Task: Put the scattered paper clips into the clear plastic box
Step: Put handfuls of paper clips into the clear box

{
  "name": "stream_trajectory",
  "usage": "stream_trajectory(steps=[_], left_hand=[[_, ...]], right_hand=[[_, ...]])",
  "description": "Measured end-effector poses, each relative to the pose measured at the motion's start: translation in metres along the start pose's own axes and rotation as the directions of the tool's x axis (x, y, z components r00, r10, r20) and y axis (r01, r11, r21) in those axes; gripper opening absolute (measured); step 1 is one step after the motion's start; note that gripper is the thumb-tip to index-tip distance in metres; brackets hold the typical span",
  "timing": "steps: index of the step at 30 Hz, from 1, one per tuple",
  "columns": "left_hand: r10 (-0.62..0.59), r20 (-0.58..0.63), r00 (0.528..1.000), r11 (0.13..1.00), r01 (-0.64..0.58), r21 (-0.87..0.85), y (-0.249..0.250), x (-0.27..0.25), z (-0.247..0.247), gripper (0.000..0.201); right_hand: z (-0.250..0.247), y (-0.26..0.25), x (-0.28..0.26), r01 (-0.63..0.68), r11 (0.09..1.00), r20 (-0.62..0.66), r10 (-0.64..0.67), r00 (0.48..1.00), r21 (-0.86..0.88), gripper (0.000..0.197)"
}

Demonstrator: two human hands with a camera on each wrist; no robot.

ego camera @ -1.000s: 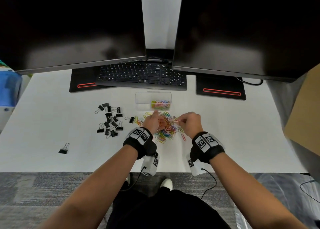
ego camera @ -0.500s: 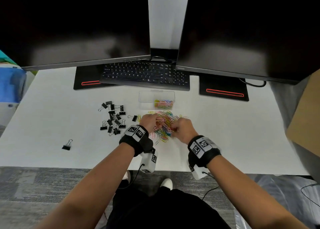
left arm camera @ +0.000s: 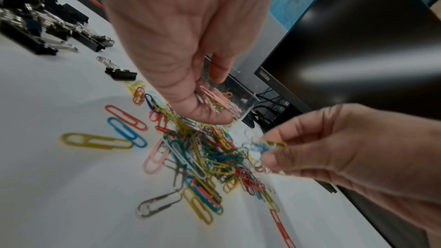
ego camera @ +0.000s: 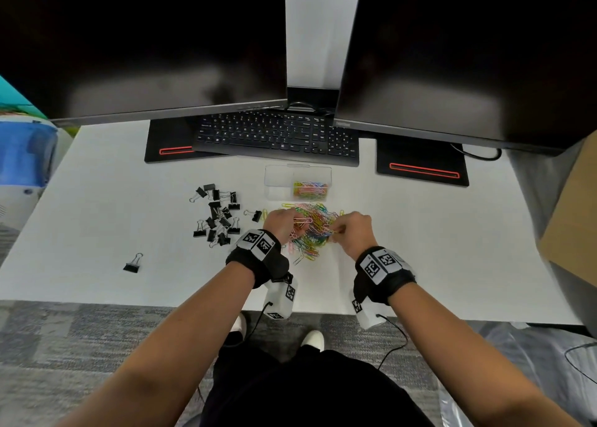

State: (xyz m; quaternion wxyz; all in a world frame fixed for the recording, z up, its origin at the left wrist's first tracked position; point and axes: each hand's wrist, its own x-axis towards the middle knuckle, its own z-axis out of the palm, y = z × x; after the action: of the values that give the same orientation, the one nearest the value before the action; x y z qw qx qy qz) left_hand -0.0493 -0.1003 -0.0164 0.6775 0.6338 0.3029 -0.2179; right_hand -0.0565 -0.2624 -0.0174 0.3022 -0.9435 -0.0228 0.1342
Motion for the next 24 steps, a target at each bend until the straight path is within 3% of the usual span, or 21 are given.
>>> stream_trajectory(steps=[5,11,14,19,22,24], left_hand=[[0.016,-0.054,0.998,1.0,-0.017,-0.012,-0.002,0.002,0.007,0.033],[-0.023,-0.04,0.999,0.995,0.019,-0.1,0.004,-0.002,0.014,0.057],[-0.046,-0.013,0.999,0.978,0.042,-0.207,0.006,0.001,0.012,0.052],[-0.046,-0.008,0.999,0.995,0.045,-0.09,0.011,0.006,0.004,0.014],[0.03,0.006,1.0,1.0,-0.03,-0.006,0.015,0.014,-0.002,0.019],[0.14,0.027,0.99,0.979,-0.142,0.143,0.024,0.012,-0.003,0.02]], right_hand=[[-0.013,-0.022,0.001,0.009,0.978,-0.093,0.01,0.996,0.209,0.017],[-0.013,-0.055,0.0,0.129,0.96,-0.091,-0.109,0.99,0.25,0.015],[-0.01,-0.055,0.003,0.101,0.96,-0.073,-0.084,0.994,0.262,0.018],[-0.013,-0.042,0.007,0.075,0.969,-0.11,-0.05,0.993,0.235,0.027],[-0.017,-0.035,0.009,0.033,0.968,-0.115,-0.004,0.993,0.25,0.027],[-0.019,-0.031,0.012,0.008,0.972,-0.11,0.019,0.994,0.235,0.025]])
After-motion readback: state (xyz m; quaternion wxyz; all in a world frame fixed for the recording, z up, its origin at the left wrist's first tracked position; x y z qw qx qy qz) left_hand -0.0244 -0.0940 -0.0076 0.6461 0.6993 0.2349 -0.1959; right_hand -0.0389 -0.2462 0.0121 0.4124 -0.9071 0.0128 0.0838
